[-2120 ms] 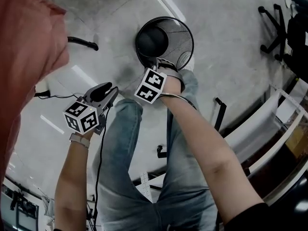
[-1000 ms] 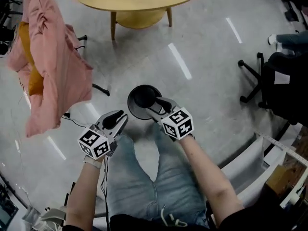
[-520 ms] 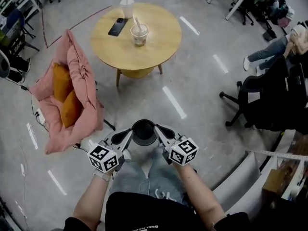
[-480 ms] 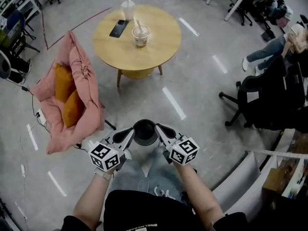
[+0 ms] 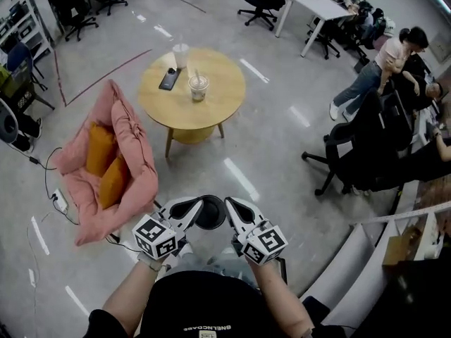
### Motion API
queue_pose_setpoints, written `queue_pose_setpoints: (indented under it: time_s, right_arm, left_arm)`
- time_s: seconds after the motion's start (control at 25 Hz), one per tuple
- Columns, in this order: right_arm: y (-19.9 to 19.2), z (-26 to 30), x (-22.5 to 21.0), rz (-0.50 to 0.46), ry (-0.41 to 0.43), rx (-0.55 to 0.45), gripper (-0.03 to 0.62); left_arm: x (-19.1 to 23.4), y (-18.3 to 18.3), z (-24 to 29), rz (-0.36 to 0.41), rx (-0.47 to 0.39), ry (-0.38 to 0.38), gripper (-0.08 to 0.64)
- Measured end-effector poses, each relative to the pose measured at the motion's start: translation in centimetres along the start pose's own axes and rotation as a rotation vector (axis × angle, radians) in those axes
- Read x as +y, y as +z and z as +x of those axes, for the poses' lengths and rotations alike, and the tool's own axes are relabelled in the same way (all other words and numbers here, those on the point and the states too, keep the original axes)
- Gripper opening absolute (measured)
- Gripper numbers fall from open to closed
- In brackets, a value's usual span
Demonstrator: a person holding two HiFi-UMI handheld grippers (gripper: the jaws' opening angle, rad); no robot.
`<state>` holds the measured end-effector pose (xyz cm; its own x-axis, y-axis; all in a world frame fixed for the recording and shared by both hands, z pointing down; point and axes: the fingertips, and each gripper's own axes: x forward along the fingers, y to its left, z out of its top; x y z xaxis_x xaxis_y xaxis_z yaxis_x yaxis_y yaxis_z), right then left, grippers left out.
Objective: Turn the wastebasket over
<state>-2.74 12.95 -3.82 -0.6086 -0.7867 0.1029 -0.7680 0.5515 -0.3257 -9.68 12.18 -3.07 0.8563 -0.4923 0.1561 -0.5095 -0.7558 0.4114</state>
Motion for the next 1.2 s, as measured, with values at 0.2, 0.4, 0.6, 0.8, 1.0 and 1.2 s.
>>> queue_pose_setpoints:
  time_s: [0.2,0.4,0.6,0.8,1.0,1.2]
  right_arm:
    - [1.2,-2.6,1.0,-0.028,0.022,0.0,0.009]
    - [1.9,-4.5,0.9,-0.077,0.024,-0.008,0.008]
    - [2.2,-5.5,0.3,-0.095,0.007,-0.008,0.008]
    - [2.5,-5.9,0.0,-0.094,0.009,-0.013,0.008]
    - [3.2,-6.1,0.1,-0.126,0.003,-0.027,0.008]
    - [4.4,-6.3,0.3,-0.161,-0.012,-0.049,0.008]
  left_arm:
    - [-2.3,1.3,0.7,0.012,-0.042,-0.009,0.014]
    - [-5.5,1.5,1.5,0.091,-0.034,-0.051,0.014]
    - [-7.4,1.1,1.8,0.128,-0.016,-0.057,0.014]
    - [-8.0,1.5,1.8,0.144,-0.037,-0.053,0.014]
    - [-8.2,2.1,1.4,0.182,-0.059,-0.033,0.014]
    - [-8.6,3.4,1.0,0.178,-0.082,-0.055,0.014]
